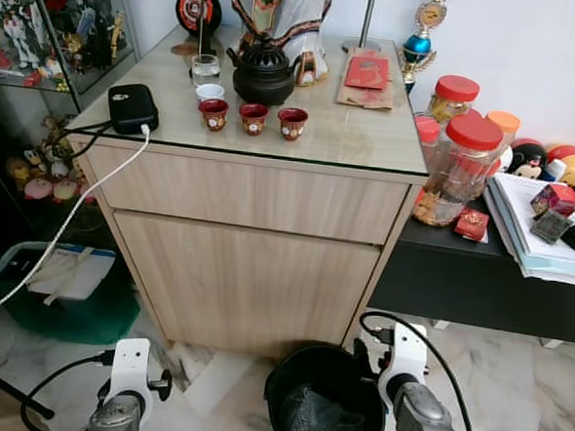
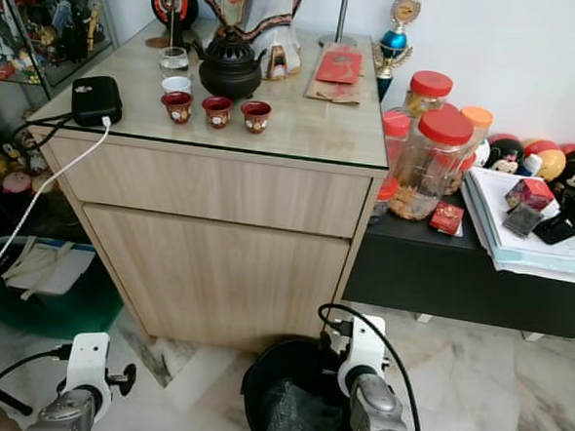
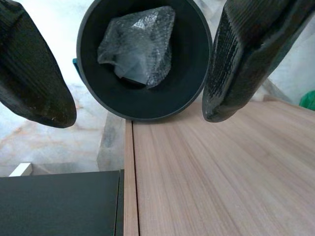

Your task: Picking trash to rubbish bin

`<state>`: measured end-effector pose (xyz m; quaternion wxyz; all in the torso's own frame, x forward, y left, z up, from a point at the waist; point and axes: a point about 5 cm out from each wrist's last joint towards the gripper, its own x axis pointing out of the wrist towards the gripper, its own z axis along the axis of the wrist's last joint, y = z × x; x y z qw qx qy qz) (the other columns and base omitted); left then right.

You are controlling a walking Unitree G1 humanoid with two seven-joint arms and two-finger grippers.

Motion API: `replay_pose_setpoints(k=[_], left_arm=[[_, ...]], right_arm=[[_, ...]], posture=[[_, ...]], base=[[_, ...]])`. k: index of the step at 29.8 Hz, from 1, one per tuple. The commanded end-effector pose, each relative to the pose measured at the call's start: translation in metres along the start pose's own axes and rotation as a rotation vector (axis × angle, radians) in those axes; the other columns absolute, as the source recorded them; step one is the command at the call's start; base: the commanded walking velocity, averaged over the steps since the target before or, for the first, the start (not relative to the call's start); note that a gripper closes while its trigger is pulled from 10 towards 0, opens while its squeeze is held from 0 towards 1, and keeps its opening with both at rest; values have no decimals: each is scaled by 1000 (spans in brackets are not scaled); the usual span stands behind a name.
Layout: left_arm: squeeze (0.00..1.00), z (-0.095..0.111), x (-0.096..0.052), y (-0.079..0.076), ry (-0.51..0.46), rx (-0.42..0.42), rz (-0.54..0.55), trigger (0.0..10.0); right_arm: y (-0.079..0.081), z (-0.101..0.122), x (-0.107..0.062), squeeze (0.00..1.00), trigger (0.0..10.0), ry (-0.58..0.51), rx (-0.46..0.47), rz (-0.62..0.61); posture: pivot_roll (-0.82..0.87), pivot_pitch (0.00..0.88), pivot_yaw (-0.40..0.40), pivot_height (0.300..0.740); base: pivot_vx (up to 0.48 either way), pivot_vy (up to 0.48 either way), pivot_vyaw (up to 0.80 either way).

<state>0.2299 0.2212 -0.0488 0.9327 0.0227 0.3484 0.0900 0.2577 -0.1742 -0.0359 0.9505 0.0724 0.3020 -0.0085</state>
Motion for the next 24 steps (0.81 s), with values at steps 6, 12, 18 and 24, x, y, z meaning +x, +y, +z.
replay_pose_setpoints(k=[6,12,18,24], left_arm=[[0,-1,0,6,6,12,12,10000],[0,0,0,7,3,17,10,10000],[0,0,0,7,3,22,7,10000],[0,1,0,8,2,26,6,10000]], right_arm=[[2,-3,-1,0,10000,-4,30,-8],[5,-5,-1,0,10000,-3,40,-3],[7,-7,-2,0,10000,-1,50,2],[9,-8,-2,0,10000,-1,52,6]], posture=[[-6,0,10,740],[-6,0,14,740],[-5,0,18,740],[-4,0,22,740]], base=[[0,0,0],[-256,0,0],[-272,0,0],[-275,0,0]])
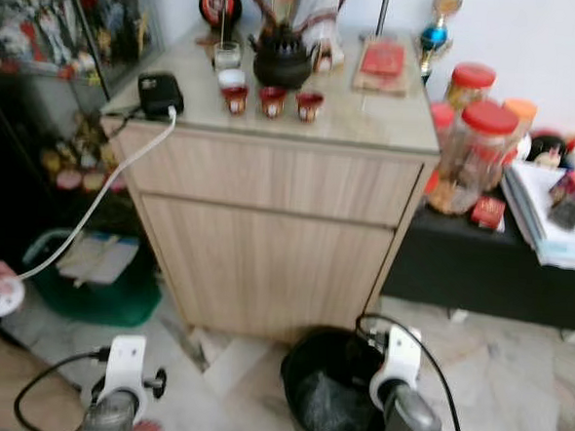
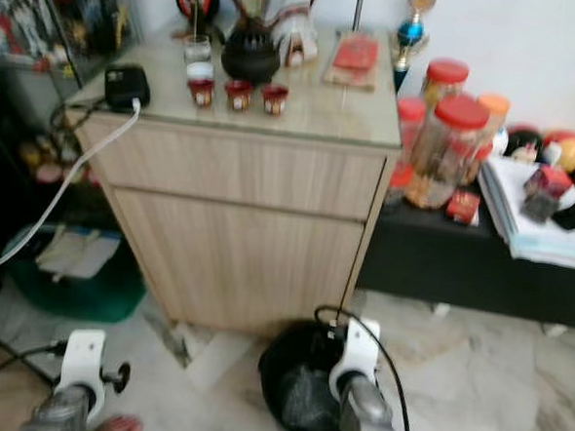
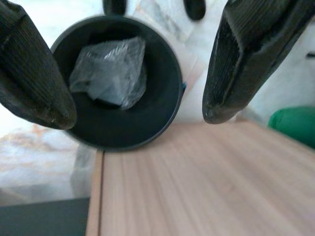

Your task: Picking trash to rubbish bin

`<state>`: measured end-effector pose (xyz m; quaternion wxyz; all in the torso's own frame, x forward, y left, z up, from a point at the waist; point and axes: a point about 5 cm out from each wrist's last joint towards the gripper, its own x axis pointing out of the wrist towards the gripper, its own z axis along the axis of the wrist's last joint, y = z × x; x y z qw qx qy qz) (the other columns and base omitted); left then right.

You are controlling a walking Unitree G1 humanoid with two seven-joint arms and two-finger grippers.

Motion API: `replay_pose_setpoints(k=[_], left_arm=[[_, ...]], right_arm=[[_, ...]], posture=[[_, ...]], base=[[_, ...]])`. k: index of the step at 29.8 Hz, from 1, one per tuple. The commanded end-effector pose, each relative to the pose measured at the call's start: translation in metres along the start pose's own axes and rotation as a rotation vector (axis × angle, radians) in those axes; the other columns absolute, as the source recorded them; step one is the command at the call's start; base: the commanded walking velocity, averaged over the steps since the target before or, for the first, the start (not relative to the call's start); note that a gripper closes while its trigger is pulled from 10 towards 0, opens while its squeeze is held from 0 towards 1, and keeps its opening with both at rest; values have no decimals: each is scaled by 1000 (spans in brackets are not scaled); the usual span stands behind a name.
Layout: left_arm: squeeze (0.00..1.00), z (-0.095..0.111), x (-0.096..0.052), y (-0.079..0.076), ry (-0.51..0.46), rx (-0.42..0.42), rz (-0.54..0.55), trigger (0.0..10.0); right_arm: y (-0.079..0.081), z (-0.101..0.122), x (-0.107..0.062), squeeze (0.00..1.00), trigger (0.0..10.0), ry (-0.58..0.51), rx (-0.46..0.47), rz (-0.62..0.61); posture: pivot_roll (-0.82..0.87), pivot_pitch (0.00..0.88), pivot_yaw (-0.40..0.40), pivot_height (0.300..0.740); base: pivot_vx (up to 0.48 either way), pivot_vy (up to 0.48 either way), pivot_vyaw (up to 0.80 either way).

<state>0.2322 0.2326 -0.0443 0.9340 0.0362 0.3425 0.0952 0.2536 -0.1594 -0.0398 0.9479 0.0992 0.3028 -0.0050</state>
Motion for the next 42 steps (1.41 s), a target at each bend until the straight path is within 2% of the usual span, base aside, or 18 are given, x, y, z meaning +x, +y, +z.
replay_pose_setpoints(k=[1,24,30,42], left_arm=[[0,-4,-1,-3,16,7,-13,10000],[0,-3,-1,-4,16,5,-15,10000],[0,-3,0,-4,17,6,-13,10000],[0,-11,-2,-3,39,-8,-2,10000]], right_arm=[[-5,0,-1,0,10000,-5,4,-17],[-4,-6,-3,0,10000,4,6,-16],[-6,-7,-4,0,10000,10,7,-22],[-20,-31,-14,0,10000,82,18,-76]], posture=[[-4,0,22,740],[-1,0,18,740],[-4,0,15,740],[-8,3,11,740]], base=[[-274,0,0],[-273,0,0],[0,0,0],[0,0,0]])
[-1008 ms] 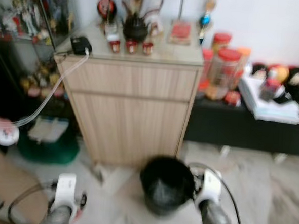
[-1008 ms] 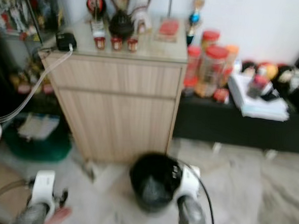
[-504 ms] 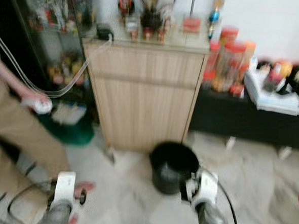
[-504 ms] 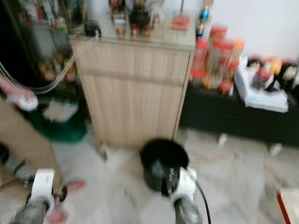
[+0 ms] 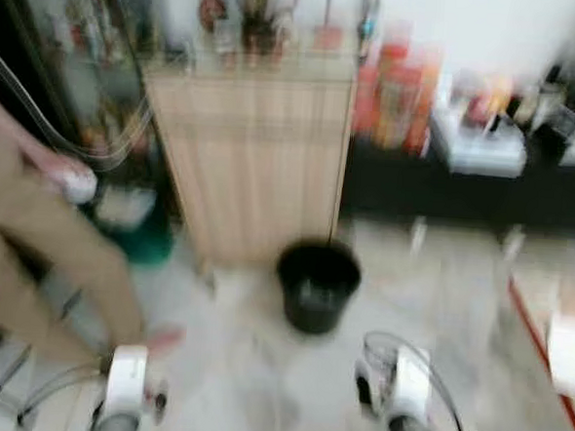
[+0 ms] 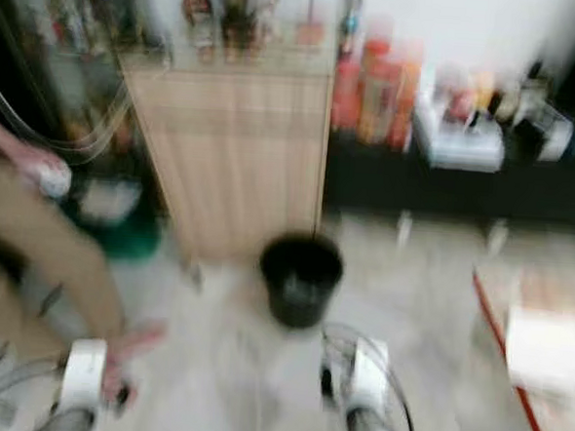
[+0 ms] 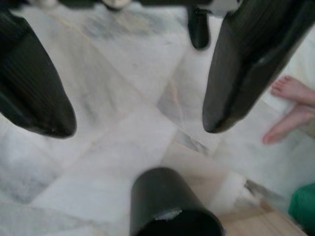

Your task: Picking trash to rubbish bin

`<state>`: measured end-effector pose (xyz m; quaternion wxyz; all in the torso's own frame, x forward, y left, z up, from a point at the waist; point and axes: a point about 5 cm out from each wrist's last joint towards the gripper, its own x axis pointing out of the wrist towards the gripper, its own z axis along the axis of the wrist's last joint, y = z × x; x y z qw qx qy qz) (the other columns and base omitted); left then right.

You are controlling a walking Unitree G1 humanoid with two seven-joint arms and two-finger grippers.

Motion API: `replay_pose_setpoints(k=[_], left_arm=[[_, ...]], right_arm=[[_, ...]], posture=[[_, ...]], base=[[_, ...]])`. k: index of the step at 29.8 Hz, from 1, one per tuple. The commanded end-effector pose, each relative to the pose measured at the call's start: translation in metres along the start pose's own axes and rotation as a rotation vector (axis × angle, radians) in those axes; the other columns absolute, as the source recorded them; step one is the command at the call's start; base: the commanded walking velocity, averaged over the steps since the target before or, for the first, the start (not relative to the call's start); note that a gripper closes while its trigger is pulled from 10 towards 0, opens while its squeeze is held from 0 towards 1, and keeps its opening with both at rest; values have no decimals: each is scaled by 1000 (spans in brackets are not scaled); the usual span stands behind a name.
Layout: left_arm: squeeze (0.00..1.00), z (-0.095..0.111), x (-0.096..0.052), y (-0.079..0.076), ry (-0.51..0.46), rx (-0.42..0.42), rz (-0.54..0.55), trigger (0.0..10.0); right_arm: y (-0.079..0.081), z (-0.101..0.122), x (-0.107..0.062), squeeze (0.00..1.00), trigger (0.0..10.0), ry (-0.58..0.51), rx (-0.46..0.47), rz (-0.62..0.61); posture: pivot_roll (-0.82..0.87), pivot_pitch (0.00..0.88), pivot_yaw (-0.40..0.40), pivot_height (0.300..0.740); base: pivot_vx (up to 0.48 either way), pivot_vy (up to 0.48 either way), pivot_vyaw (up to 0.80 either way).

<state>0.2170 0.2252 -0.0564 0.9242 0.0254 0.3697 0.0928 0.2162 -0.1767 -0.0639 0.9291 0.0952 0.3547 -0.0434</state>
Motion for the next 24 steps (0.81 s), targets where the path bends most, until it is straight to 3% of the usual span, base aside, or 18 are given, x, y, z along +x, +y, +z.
replay_pose_setpoints(k=[1,18,24], left_arm=[[0,8,2,3,-20,5,10,10000],[0,4,1,3,-7,-5,16,10000],[0,3,1,4,-2,-7,21,10000]], right_arm=[[4,6,2,0,10000,-17,0,8],[3,4,2,0,10000,-9,14,-4],[3,-2,0,0,10000,14,7,-2]], posture=[[-9,5,11,740],[-6,14,6,740],[-6,22,6,740]], base=[[0,0,0],[0,0,0],[0,0,-778]])
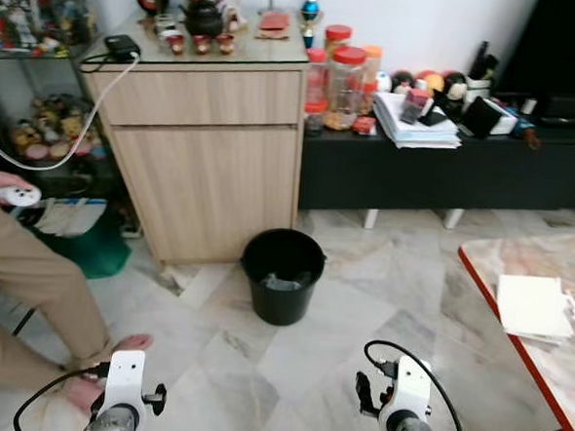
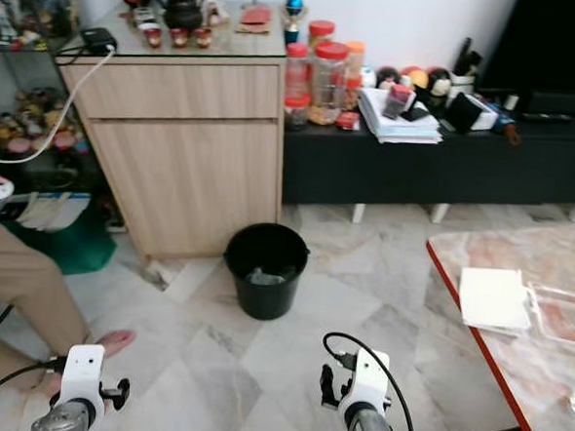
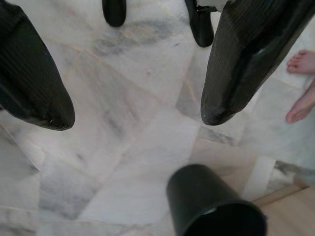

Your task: Picking trash to rubbish bin

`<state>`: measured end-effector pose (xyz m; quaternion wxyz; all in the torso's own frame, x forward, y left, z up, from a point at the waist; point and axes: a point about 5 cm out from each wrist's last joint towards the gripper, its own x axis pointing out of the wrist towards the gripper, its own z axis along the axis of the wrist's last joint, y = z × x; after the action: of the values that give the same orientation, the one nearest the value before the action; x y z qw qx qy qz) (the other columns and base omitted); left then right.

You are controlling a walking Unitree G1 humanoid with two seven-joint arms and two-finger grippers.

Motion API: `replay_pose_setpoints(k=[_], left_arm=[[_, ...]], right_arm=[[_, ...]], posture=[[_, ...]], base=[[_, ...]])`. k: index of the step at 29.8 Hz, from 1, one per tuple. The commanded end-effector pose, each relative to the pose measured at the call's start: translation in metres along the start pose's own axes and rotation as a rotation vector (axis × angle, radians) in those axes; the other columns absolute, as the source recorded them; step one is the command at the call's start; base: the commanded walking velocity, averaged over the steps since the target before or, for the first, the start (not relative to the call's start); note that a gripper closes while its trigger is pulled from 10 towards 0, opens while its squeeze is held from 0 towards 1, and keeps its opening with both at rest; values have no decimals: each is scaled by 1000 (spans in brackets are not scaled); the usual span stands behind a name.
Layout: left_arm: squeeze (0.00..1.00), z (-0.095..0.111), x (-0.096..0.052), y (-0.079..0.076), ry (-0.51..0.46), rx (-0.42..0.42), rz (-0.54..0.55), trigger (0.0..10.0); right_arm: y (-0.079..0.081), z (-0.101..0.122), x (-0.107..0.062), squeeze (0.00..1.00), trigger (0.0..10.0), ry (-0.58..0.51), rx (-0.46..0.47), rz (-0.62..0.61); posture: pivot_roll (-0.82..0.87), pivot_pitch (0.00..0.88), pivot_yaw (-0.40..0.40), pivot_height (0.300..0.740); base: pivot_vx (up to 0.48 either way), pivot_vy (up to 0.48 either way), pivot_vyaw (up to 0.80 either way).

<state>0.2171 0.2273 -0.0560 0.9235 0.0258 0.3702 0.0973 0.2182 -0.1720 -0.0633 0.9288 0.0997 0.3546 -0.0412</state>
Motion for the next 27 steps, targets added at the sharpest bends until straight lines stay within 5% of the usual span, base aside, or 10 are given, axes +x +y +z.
replay_pose_setpoints(k=[1,16,21,27], left_arm=[[0,2,1,2,-3,-4,12,10000],[0,-2,-1,3,6,2,19,10000],[0,-3,-1,6,17,63,37,10000],[0,-6,-1,7,27,49,45,10000]], right_arm=[[-2,-4,-1,0,10000,17,1,-11],[-7,-13,-5,0,10000,43,-5,-35],[-7,-13,-5,0,10000,44,-3,-35],[-8,-14,-5,0,10000,44,-4,-37]], posture=[[-6,22,6,740],[-6,27,8,740],[-6,27,9,740],[-6,27,8,740]], base=[[0,0,-769],[0,0,-769],[0,0,-769],[0,-368,-769]])
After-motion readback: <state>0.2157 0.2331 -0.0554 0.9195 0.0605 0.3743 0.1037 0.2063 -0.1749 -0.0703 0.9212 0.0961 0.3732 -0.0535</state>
